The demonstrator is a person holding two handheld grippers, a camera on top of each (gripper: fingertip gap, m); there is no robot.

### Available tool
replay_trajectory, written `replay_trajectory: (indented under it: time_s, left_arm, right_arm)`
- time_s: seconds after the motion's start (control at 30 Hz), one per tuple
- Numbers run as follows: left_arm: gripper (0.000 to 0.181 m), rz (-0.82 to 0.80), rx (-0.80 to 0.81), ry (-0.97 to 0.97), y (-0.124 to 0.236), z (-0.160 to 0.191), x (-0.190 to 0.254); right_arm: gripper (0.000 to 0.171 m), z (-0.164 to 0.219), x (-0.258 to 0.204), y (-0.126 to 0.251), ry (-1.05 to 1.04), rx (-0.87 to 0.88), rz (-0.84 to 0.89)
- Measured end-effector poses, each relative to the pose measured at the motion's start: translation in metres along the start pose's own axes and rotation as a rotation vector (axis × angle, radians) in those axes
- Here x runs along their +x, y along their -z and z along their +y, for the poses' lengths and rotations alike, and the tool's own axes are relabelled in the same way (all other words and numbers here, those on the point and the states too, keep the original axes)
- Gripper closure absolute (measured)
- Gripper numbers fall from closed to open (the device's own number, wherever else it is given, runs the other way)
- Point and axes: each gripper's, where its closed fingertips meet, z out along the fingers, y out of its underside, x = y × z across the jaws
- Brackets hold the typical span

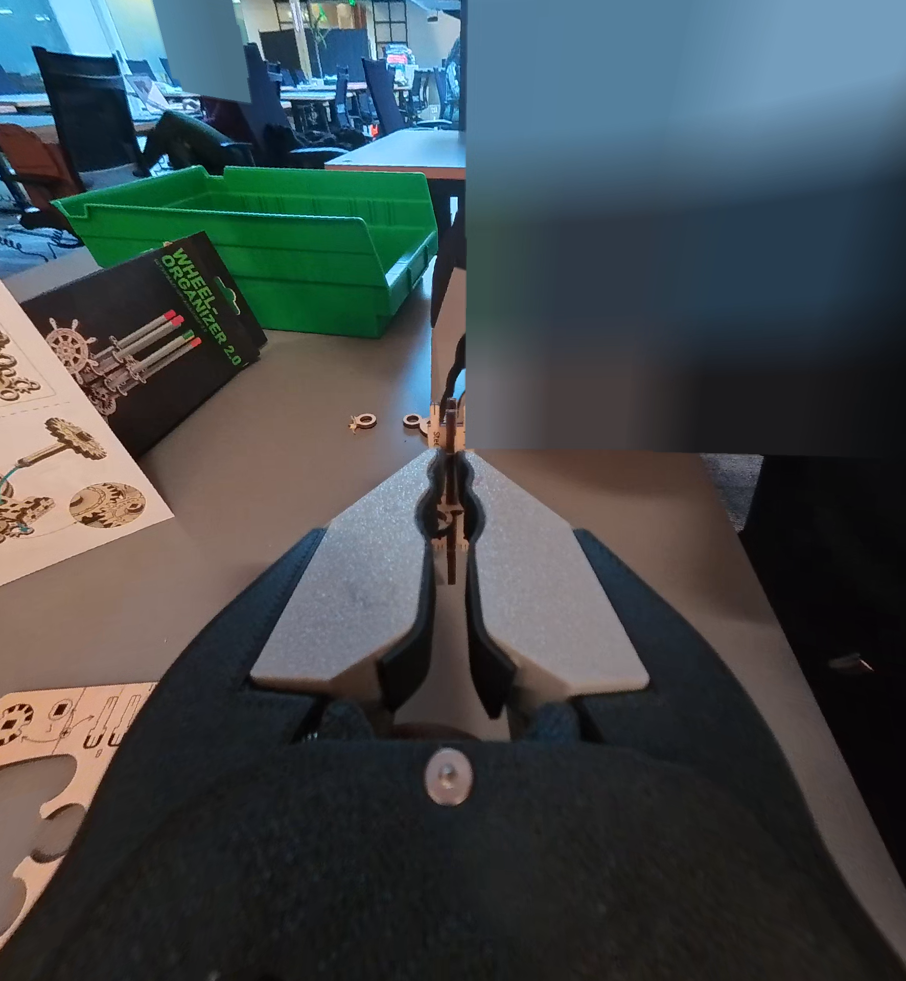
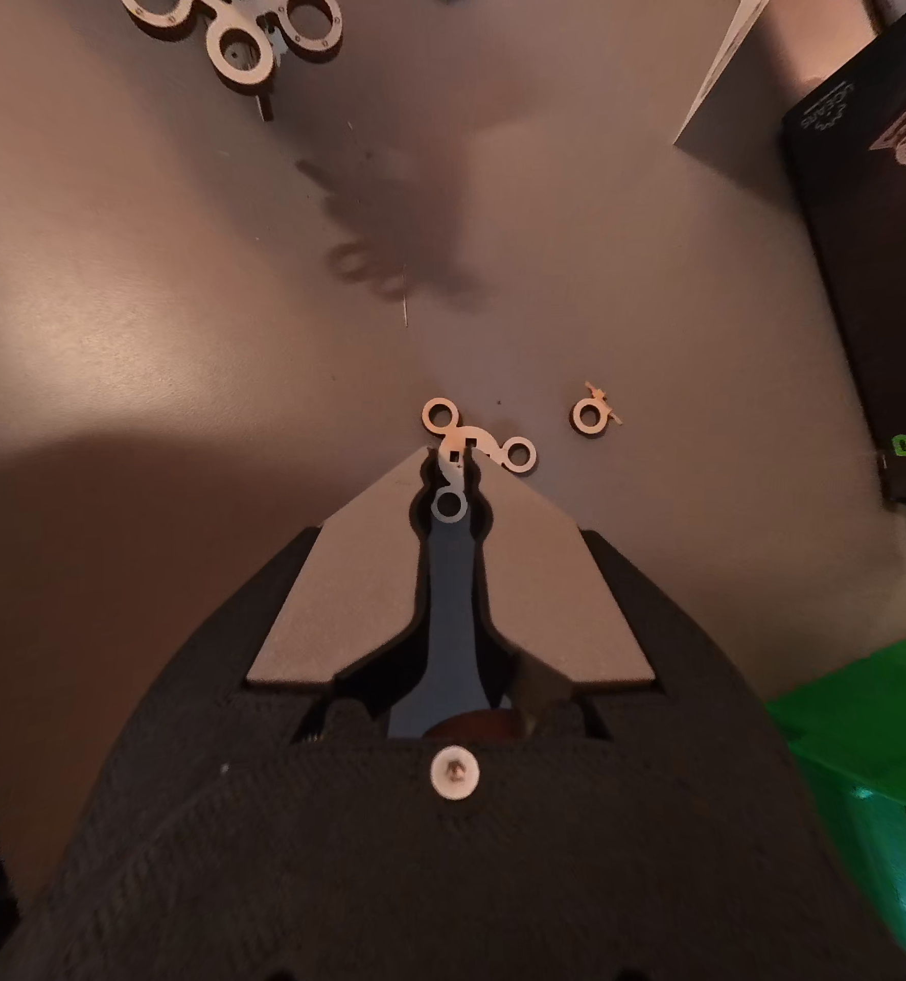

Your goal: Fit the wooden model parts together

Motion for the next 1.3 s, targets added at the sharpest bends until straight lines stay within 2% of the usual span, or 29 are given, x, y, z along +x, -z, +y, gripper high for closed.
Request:
replay_trajectory:
  time_s: [0.17, 0.37, 0.57, 0.97, 1.17, 1.3]
  left_arm:
    - [0.181, 0.001, 0.001, -0.004, 0.001, 0.0, 0.001]
    - [0.181, -0.025, 0.011, -0.053, 0.001, -0.002, 0.001]
    - [0.181, -0.049, 0.004, -0.169, 0.0, -0.001, 0.005]
    - [0.181, -0.056, 0.061, -0.114, 0.006, -0.008, -0.007]
    - [0.181, -0.035, 0.064, -0.185, 0.004, -0.008, -0.003]
    - [0.181, -0.022, 0.102, -0.161, 0.007, -0.012, -0.005]
  right_arm:
    - [0.162, -0.002, 0.002, 0.004, -0.009, 0.022, 0.011]
    - [0.149, 0.007, 0.016, 0.011, -0.06, 0.032, 0.042]
    - [0.137, 0.002, 0.012, 0.007, 0.03, 0.083, 0.026]
    - [0.137, -0.001, 0.009, 0.015, -0.007, 0.207, -0.057]
    - [0.14, 0.005, 0.01, 0.01, -0.021, 0.174, -0.053]
    - [0.142, 0.005, 0.009, 0.009, -0.06, 0.187, -0.087]
